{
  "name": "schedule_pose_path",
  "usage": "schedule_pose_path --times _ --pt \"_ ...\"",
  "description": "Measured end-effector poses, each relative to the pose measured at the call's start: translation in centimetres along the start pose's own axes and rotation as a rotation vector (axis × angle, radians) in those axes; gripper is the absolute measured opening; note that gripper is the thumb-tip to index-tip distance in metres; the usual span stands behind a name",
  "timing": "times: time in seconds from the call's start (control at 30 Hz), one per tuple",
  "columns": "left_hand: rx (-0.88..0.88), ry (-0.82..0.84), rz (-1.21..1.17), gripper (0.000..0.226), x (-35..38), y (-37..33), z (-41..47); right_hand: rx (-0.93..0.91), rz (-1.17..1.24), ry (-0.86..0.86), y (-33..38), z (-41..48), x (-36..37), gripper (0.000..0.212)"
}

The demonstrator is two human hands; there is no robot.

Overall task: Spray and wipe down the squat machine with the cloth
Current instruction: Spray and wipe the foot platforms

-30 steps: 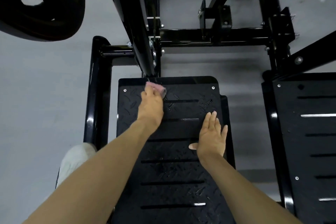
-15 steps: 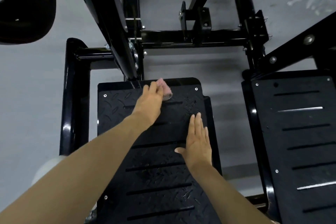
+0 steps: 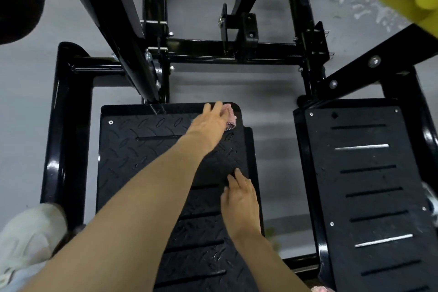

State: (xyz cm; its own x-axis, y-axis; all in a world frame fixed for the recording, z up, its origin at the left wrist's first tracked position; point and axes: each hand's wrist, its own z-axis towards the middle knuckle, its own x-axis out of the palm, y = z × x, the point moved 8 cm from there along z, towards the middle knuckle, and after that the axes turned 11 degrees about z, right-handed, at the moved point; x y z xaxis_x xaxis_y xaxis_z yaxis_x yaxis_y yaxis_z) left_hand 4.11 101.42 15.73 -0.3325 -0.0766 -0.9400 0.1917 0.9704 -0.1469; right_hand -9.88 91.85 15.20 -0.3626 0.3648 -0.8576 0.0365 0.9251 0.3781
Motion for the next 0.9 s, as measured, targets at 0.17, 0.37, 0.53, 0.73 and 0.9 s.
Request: schedule_pose_path --times 0.17,0.37,0.53,0.73,0.9 --pt "0.41 0.102 0.061 0.053 2.9 -7.1 -4.5 -0.012 0.051 -0.161 -0.2 -0.2 -1.3 0.03" --pt "0.287 -0.093 0.084 0.058 0.1 -3.6 -3.3 0.01 0.028 -0.214 -0.6 -1.4 -1.4 0.037" --pt "0.104 0.037 0.133 0.082 1.3 -1.2 -3.3 0.069 0.024 -0.176 0.3 -2.3 -0.3 0.044" --pt "0.603 0.104 0.238 0.071 5.0 -9.1 -8.8 0.122 0.017 -0.159 -0.3 -3.2 0.0 0.027" --pt "0.452 0.026 0.454 0.08 3.0 -3.3 -6.3 0.102 0.003 -0.165 -0.9 -3.8 0.0 0.04"
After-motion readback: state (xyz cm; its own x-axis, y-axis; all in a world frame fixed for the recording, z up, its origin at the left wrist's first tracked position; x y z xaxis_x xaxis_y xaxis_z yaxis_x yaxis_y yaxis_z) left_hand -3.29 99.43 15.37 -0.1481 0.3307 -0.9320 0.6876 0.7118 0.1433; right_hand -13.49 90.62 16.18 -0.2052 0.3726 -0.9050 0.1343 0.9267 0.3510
